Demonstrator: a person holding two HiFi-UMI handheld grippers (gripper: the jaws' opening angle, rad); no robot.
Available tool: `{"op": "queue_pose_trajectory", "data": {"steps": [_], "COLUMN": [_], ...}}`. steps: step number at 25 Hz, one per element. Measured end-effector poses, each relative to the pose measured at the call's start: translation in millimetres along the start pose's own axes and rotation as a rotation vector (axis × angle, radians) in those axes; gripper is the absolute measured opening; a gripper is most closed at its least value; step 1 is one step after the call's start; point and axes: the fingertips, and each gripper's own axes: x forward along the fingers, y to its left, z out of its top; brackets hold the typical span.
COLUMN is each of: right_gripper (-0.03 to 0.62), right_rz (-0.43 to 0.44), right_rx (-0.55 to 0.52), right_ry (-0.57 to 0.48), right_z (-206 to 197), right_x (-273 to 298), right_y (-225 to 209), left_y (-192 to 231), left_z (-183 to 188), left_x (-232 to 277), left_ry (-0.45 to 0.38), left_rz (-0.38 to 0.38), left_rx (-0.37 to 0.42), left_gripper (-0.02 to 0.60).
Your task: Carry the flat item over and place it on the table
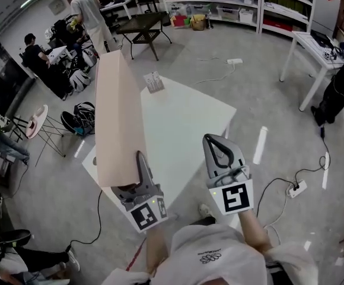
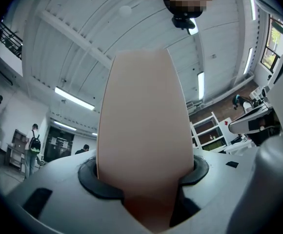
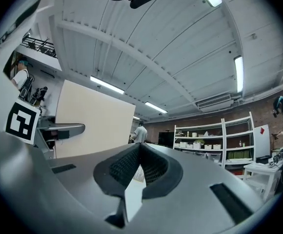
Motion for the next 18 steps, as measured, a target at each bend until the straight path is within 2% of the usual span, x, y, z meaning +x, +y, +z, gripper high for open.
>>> {"op": "queue_pose_trajectory", "data": {"steps": [3,6,9,12,18], "right_gripper": [0.012,0.012,0.012,0.012,0.012], "right_rz": [0.029,0.042,0.071,0.094,0.201], "right_rx": [0.009,0.037,0.029,0.065,0.031], "right_ry": [0.004,0.009,0.028,0.012,-0.01], "right_z": [-11,-21,-29,-28,-34], "right_x": [39,70,93,104,117], "right_y": [2,7,17,35,73], "left_y": [9,20,34,51,75], "left_z": [-15,-32,-45,-51,-56], "left_x": [28,46,57,55,34], "left_ry": [0.014,0.056,0.053,0.074,0.074], "left_rz": [0.011,0.029,0.039,0.07,0.158], "left_rx": [0.015,-0.009,0.021,0.002,0.011], "left_gripper": [0.295,0.295,0.295,0.295,0.295]}}
